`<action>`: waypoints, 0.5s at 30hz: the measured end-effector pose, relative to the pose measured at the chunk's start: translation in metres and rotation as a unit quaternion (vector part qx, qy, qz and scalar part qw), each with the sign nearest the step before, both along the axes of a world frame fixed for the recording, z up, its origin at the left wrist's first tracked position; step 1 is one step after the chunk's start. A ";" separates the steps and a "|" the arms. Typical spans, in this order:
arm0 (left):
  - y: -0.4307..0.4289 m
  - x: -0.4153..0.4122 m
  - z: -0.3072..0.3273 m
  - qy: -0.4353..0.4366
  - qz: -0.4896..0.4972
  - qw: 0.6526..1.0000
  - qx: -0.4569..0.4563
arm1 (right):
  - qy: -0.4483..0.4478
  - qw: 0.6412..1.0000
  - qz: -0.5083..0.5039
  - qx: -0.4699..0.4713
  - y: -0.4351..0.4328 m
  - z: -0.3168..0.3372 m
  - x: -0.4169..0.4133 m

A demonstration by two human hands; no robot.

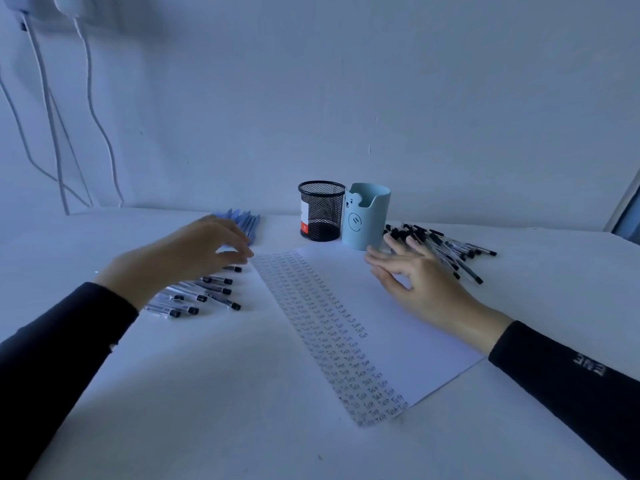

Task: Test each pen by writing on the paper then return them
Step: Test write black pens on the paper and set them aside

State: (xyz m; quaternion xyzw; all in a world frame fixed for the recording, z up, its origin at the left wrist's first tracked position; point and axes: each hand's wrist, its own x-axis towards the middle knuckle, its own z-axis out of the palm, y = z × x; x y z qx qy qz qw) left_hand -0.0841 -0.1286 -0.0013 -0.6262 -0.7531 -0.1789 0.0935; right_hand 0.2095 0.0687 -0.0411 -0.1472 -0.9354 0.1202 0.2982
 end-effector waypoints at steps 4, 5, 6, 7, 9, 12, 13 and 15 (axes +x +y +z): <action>-0.003 -0.005 0.003 -0.003 0.010 1.000 -0.005 | 0.027 1.000 0.001 -0.014 0.002 -0.001 0.003; -0.003 -0.007 0.003 -0.001 0.014 1.000 -0.004 | 0.027 0.999 0.000 -0.017 0.002 -0.001 0.003; -0.003 -0.009 0.002 0.002 0.018 1.000 -0.008 | 0.024 1.000 -0.001 -0.018 0.002 -0.001 0.003; -0.003 -0.011 0.000 0.006 0.021 1.000 -0.014 | 0.022 1.000 -0.001 -0.017 0.002 -0.002 0.003; -0.002 -0.013 -0.002 0.006 0.030 0.999 -0.032 | 0.018 1.000 0.000 -0.018 0.002 -0.002 0.003; 0.000 -0.014 -0.002 0.005 0.052 0.998 -0.038 | 0.014 1.000 0.003 -0.019 0.001 0.000 0.004; 0.001 -0.013 0.000 -0.003 0.068 0.998 -0.017 | 0.016 1.000 0.003 -0.017 0.001 0.000 0.004; 0.004 -0.001 0.005 -0.018 0.074 0.994 0.078 | 0.018 1.000 0.001 -0.014 0.000 -0.001 0.003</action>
